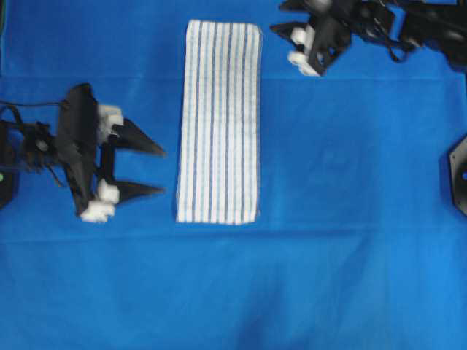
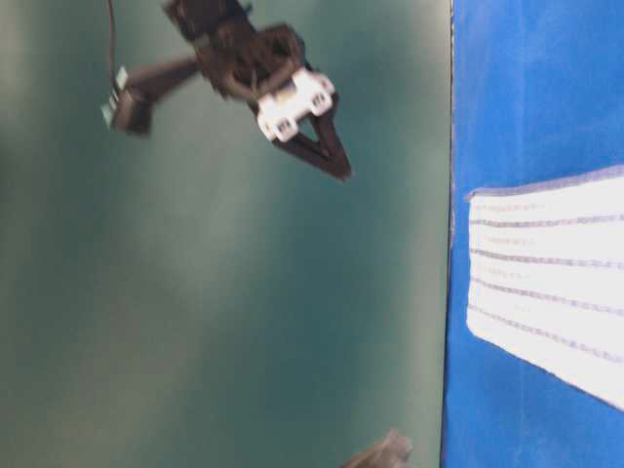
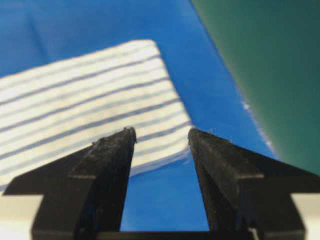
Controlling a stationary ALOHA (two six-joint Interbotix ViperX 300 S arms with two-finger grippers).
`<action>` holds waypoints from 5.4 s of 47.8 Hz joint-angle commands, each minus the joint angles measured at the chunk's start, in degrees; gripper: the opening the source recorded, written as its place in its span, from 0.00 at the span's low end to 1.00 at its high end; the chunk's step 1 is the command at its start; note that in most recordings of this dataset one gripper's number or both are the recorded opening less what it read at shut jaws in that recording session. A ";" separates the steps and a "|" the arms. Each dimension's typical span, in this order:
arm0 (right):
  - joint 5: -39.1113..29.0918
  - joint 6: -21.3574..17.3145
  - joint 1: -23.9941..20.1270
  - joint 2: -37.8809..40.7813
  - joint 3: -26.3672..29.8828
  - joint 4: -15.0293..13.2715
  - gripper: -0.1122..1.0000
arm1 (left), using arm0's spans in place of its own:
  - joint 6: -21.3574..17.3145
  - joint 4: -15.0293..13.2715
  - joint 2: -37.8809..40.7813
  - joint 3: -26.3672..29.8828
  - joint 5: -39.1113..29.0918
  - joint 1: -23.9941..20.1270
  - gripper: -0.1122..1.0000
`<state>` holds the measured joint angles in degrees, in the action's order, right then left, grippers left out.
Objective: Fold the blue towel.
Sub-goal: 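Lay the strip down vertically, release, and pull both grippers outward, then move both grippers to the strip's far end and grasp its corners, then lift the far end and fold it toward the near end with both grippers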
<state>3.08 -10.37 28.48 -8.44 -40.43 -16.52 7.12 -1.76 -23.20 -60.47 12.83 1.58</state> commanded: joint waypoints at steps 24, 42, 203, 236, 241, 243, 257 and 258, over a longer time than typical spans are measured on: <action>9.49 -5.01 -10.02 -13.97 -13.71 1.23 0.58 | -0.26 0.09 -9.76 -6.42 6.15 -8.17 0.72; 9.49 -4.83 -8.70 -10.55 -10.99 1.32 0.58 | -0.35 0.09 -7.56 -5.54 6.15 -10.28 0.72; 9.32 -5.10 2.99 15.38 4.22 3.69 0.17 | -9.76 0.18 31.38 23.73 2.72 -31.55 0.14; 4.66 -5.01 -16.96 7.38 -3.08 4.22 0.17 | -9.49 0.09 19.95 11.16 2.29 -10.11 0.14; 2.64 -5.10 -19.60 7.38 -3.16 4.31 0.17 | -9.49 0.09 20.13 11.16 1.85 -6.59 0.14; 2.20 -5.10 -20.30 7.38 -3.25 4.48 0.17 | -9.49 0.09 20.13 11.16 1.58 -5.54 0.14; 1.76 -5.10 -23.64 7.91 -3.08 5.71 0.17 | -9.49 0.09 21.53 10.28 0.09 -2.55 0.14; 1.76 -5.10 -23.73 8.00 -3.08 5.71 0.17 | -9.49 0.00 21.80 10.28 0.09 -2.55 0.14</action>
<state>4.75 -15.56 4.92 0.53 -44.12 -11.07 -2.46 -1.58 -1.41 -50.45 12.74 -1.05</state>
